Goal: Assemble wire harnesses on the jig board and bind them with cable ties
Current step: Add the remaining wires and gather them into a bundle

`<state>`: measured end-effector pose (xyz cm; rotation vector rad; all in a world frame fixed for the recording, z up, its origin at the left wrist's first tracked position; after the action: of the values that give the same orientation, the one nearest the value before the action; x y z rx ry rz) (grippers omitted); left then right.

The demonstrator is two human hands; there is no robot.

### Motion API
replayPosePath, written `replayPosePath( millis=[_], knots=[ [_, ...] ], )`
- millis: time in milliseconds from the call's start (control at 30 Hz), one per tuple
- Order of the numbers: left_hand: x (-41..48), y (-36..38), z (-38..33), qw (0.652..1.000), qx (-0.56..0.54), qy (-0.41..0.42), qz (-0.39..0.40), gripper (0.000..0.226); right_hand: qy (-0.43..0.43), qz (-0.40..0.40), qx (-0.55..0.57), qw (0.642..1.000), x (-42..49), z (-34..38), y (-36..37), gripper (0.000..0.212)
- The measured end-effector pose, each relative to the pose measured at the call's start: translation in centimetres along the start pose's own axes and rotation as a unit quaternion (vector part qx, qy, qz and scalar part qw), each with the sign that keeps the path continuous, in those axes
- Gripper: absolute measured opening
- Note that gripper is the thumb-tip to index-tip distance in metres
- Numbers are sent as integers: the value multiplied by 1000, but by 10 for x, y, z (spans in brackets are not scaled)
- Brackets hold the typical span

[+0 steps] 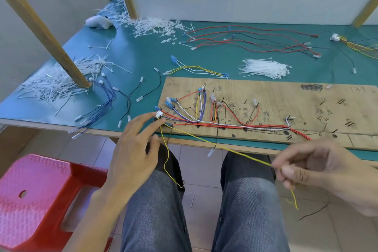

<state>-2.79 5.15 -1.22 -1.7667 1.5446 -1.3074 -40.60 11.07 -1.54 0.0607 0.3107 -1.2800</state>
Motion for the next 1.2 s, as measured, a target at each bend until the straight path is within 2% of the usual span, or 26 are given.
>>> replayPosePath(
  millis=[67, 133, 333, 433, 467, 567, 667, 800, 933, 1200],
  knots=[
    [2, -1, 0, 1000, 7, 15, 5, 45, 18, 49, -11, 999, -2, -11, 9, 37],
    [3, -2, -2, 1000, 15, 26, 9, 45, 23, 59, -10, 998, -3, -17, 8, 36],
    [4, -3, -8, 994, 81, 69, 22, 48, -7, 14, 77, 997, 1, -6, -8, 47],
    [7, -4, -12, 990, 117, 72, 39, 52, -3, -67, 119, 991, 4, 6, -20, 65],
    [8, -4, -14, 989, 127, 69, 43, 53, 2, -94, 125, 988, 5, 7, -23, 64],
    [10, -8, -34, 983, 159, 83, 26, 55, 21, -129, 157, 979, 8, 9, -23, 37],
    [7, 0, -84, 974, 144, 174, 19, 54, 32, -154, 173, 972, 7, 5, -22, 27],
    [-6, 43, -147, 946, 134, 280, 98, 62, 19, -180, 184, 966, 10, 9, -20, 21],
    [-5, 75, -160, 935, 154, 283, 147, 74, -14, -223, 195, 955, 19, 18, -16, 21],
    [-12, 102, -164, 927, 179, 293, 151, 84, -59, -307, 113, 943, 51, 36, -17, 8]
  ],
)
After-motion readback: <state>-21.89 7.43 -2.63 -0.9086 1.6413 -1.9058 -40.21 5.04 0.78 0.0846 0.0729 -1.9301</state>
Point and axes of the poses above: each hand's wrist, its own x-axis towards the middle knuckle, its own y-axis out of the palm, z = x × y, the point moved 8 cm from there along x, towards the middle knuckle, and after that the axes turned 4 degrees about -z, right-handed, at the moved point
